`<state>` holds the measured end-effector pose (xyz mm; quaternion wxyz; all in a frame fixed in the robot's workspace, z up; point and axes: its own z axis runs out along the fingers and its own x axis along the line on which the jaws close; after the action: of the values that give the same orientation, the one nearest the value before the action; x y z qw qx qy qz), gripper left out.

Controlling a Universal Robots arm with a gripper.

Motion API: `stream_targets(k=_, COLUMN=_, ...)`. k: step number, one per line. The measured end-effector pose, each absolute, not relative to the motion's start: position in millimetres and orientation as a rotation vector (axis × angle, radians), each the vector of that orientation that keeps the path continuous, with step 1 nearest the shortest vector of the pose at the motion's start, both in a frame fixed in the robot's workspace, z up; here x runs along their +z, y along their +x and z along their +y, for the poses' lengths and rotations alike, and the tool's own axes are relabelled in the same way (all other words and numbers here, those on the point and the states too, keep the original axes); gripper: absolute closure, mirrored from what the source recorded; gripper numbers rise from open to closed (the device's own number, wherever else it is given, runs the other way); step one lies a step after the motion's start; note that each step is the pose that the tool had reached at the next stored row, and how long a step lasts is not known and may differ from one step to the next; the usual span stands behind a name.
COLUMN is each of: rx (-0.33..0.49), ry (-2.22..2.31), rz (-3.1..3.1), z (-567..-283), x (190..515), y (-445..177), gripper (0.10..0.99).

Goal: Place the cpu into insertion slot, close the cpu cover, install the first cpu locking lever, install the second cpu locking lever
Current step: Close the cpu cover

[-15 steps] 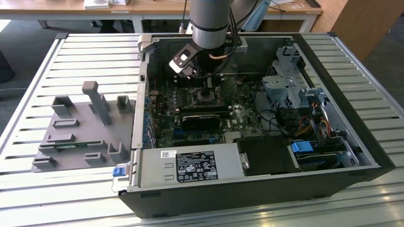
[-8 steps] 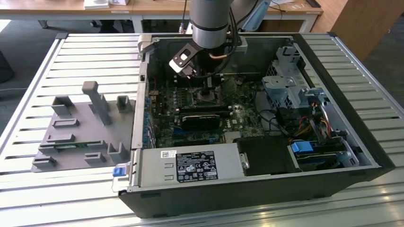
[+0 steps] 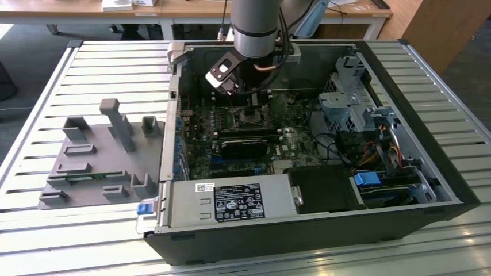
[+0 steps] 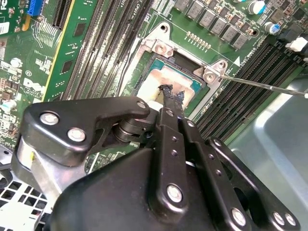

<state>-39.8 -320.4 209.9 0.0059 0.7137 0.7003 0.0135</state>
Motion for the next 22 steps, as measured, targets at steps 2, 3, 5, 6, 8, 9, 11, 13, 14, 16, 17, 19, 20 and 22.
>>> stream_targets(k=2, rx=0.042, ry=2.234, rz=2.192, z=-320.5, x=211.1, y=-39.8, gripper=0.969)
stream_targets(k=3, rx=0.042, ry=2.234, rz=2.192, z=-320.5, x=212.0, y=-39.8, gripper=0.969)
stream_targets(k=5, rx=0.042, ry=2.234, rz=2.192, z=-320.4, x=213.3, y=-39.8, gripper=0.969)
stream_targets(k=6, rx=0.042, ry=2.234, rz=2.192, z=-320.4, x=213.5, y=-39.7, gripper=0.969)
stream_targets(k=8, rx=0.041, ry=2.233, rz=2.191, z=-320.2, x=214.1, y=-39.8, gripper=0.969)
stream_targets(k=9, rx=0.041, ry=2.233, rz=2.191, z=-320.2, x=214.4, y=-39.8, gripper=0.969)
stream_targets(k=11, rx=0.040, ry=2.233, rz=2.191, z=-320.2, x=215.3, y=-39.8, gripper=0.969)
stream_targets(k=13, rx=0.040, ry=2.233, rz=2.191, z=-320.2, x=216.0, y=-39.8, gripper=0.969)
stream_targets(k=14, rx=0.040, ry=2.232, rz=2.190, z=-320.2, x=216.3, y=-39.8, gripper=0.969)
stream_targets(k=16, rx=0.038, ry=2.232, rz=2.190, z=-320.2, x=217.9, y=-39.8, gripper=0.969)
stream_targets(k=17, rx=0.038, ry=2.232, rz=2.190, z=-320.2, x=219.3, y=-39.8, gripper=0.969)
stream_targets(k=19, rx=0.037, ry=2.231, rz=2.190, z=-320.2, x=222.4, y=-39.8, gripper=0.969)
stream_targets(k=20, rx=0.037, ry=2.231, rz=2.190, z=-320.2, x=224.4, y=-39.8, gripper=0.969)
stream_targets(k=22, rx=0.037, ry=2.231, rz=2.189, z=-320.2, x=228.2, y=-39.8, gripper=0.969)
